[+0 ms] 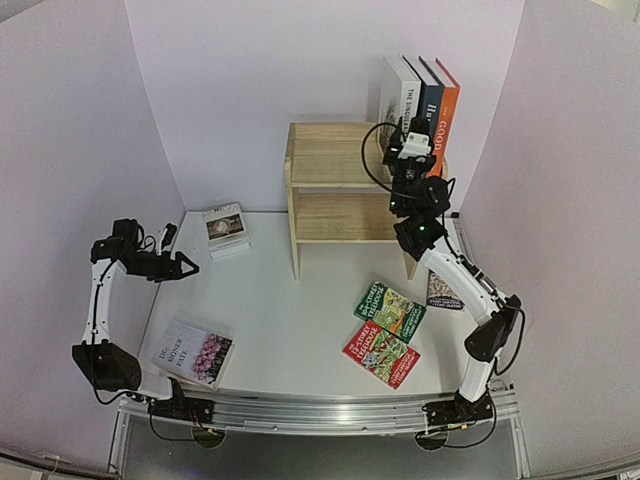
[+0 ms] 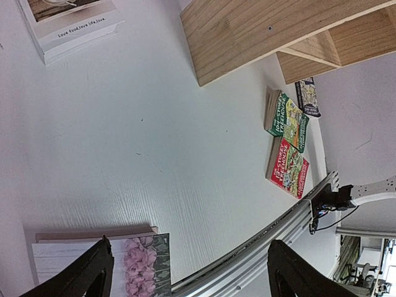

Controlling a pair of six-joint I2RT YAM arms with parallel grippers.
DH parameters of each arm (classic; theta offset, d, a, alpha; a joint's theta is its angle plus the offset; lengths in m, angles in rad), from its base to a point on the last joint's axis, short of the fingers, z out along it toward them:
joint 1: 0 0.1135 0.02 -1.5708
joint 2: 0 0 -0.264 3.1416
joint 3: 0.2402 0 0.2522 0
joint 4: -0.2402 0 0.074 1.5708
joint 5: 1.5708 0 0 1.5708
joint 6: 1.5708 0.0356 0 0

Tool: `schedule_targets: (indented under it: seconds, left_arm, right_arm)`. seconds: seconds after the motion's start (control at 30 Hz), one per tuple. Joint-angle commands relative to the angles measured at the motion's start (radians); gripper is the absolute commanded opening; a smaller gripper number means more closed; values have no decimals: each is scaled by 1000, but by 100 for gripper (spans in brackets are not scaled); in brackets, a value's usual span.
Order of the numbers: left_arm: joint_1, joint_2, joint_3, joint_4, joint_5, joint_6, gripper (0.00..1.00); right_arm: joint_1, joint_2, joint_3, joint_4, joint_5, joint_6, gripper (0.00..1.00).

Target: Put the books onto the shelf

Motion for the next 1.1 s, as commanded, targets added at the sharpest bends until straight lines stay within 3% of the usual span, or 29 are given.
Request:
schedule_targets:
  seconds: [0.0,0.23,0.43,0.63,0.73,0.8,0.9,1.0,1.07]
  left_arm:
    - [-5,-25,-5,-3,24,19,86]
    - [-5,-27,-7,-5,24,24,86]
    - [-4,-24,-13,-1,-10,33,86]
    - [-5,-8,-28,10,-150,37,90]
    - [-4,21,-31,1,-286,51,99]
    - [2,64,-27,-40,-383,92,100]
    - [39,131,-37,-95,-468,154,100]
    - [107,180,-67,-105,-531,197,100]
    - [143,205,-92,-105,-556,223,100]
  right_arm:
    - [12,-21,-4,67,37,-25,47]
    - [66,-36,-38,102,32,-98,47]
    - [141,-78,-125,117,61,-153,54]
    - [217,-118,-219,155,167,-204,59]
    - [248,-149,-313,156,178,-178,59]
    - [265,-178,-380,130,176,-133,62]
    - [289,-231,-457,-114,83,8,63]
    - [292,-262,-471,-456,-153,267,64]
    - [292,-247,-461,-624,-325,347,65]
